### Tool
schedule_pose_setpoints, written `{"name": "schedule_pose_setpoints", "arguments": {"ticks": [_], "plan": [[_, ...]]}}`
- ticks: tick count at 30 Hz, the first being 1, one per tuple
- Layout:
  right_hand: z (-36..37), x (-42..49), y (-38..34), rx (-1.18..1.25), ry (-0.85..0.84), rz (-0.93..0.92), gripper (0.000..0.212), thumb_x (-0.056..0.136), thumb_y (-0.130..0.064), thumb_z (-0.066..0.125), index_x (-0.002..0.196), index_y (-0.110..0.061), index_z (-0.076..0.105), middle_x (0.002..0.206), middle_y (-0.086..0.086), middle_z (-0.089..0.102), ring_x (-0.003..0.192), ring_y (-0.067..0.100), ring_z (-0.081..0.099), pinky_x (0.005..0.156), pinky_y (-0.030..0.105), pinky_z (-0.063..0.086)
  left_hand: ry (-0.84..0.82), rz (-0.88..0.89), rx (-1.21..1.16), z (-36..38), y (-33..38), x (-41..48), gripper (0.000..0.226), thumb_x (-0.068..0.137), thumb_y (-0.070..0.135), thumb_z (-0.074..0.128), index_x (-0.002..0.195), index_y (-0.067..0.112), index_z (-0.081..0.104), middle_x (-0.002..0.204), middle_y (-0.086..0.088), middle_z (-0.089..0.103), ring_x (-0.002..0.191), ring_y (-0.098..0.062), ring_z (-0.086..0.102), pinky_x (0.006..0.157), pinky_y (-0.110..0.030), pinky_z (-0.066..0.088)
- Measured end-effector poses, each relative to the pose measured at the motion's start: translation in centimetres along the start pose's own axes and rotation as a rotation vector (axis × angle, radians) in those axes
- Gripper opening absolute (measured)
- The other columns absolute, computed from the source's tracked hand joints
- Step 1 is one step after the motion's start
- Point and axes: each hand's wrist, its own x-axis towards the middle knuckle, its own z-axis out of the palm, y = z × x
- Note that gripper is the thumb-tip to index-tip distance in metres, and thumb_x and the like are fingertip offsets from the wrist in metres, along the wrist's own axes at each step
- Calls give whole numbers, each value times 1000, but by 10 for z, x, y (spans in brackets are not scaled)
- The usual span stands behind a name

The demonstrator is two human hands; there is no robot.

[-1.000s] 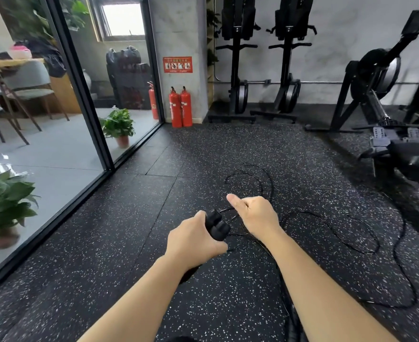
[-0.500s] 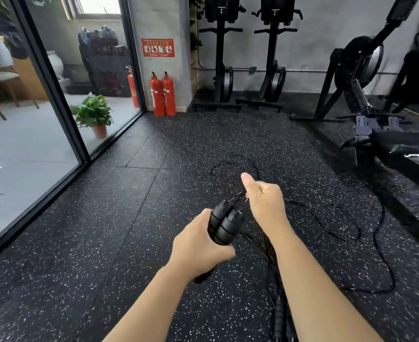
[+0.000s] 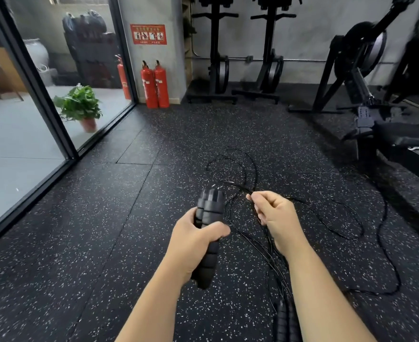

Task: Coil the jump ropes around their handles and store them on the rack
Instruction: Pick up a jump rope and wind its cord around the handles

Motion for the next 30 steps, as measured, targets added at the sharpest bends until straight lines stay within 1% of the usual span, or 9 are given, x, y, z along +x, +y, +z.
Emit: {"name": "schedule_pose_setpoints", "arguments": {"ticks": [3,5,8,12,16,21,23,27,30], "plan": [[12,-1,2,-18,169,-13,14,92,-18,61,81,-14,70,58,-7,52,49,5,38,50,20,34,-36,46,36,8,1,0,30,59,18,76,81,12,58,59,6,52,49,-10,44,46,-21,41],[22,-4,1,-65,181,25,19,88,-16,62,73,-6,68,56,-3,50,49,9,35,49,23,30,-84,77,89,13,2,-1,31,57,20,72,85,14,59,61,9,55,52,-9,48,50,-20,42],[30,-12,-3,-106,-72,120,25,82,-8,59,61,6,56,55,7,45,52,13,30,50,25,25,-135,110,134,15,2,-2,36,58,18,71,93,21,61,67,10,61,56,-8,51,53,-19,44],[25,-19,-19,-143,-345,175,34,89,9,47,63,-3,67,53,8,59,40,6,40,39,15,31,-193,93,148,9,4,-2,42,59,16,72,99,17,61,74,4,64,60,-11,53,54,-22,45],[24,-18,-22,-150,-418,140,28,96,-8,55,79,10,67,73,21,58,54,15,39,44,20,29,-216,58,133,4,5,-3,48,59,18,76,105,15,61,82,-1,67,66,-13,57,59,-23,48],[20,-22,-28,-346,-441,155,42,98,-26,55,59,-16,63,47,1,50,40,11,35,42,22,28,-119,49,187,-3,8,1,45,61,14,82,100,13,61,82,-5,69,63,-11,59,60,-26,49],[16,-22,-26,-512,-398,114,44,97,-38,54,60,-14,65,46,-1,48,41,13,37,49,25,33,-12,59,271,-12,7,6,41,65,14,83,97,16,59,81,-3,70,61,-10,60,61,-28,51],[11,-26,-28,-770,-260,6,48,96,-46,50,62,-16,67,41,-9,47,38,6,38,53,27,34,127,69,554,-30,4,11,47,52,37,76,91,26,53,82,6,68,75,-18,67,78,-40,56],[13,-32,-36,-914,-187,-89,48,95,-47,50,62,-15,63,41,-10,49,41,5,41,52,27,34,176,71,757,-38,5,9,45,61,37,77,95,25,49,85,9,65,79,-16,64,78,-36,53]]}}
